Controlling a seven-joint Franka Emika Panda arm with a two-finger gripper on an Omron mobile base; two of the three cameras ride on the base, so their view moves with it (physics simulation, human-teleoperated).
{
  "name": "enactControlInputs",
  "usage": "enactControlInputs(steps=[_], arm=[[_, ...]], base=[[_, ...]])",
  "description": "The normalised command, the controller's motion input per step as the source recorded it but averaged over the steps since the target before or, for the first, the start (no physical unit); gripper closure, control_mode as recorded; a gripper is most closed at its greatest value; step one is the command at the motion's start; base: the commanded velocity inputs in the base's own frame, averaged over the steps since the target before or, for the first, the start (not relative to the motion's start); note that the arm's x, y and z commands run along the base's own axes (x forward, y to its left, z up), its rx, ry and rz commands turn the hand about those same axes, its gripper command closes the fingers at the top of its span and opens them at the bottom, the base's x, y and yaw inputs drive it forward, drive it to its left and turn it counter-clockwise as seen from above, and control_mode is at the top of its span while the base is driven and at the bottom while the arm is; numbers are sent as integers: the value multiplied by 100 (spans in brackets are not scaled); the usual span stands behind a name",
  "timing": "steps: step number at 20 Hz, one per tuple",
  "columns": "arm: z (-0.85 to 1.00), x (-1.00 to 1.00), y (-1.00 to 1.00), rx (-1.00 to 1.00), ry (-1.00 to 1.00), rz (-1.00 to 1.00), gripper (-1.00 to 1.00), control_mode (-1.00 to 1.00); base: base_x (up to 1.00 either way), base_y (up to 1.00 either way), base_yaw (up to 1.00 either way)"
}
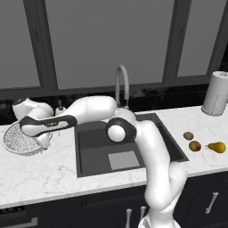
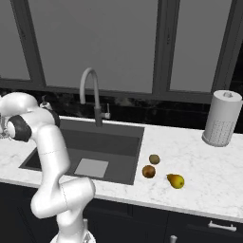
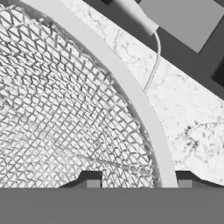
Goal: Put the colander in the sink, put the pear, pear, kiwi in the colander, and turn on the sink faucet and pour water over the colander.
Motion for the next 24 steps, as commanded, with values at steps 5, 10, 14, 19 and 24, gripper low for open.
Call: enactControlInputs(steps=[5,10,14,19,24], arm=[[-74,-1,-69,0,7,-29,100,-100],[-35,0,-26,0,0,-37,100,-100],[-6,0,-20,1,-15,-50,100,-100],[2,-9,-29,8,-32,-55,100,-100],[21,-51,-32,18,-47,-38,100,-100]], base=[[0,0,0],[0,0,0],[0,0,0],[0,0,0],[0,0,0]])
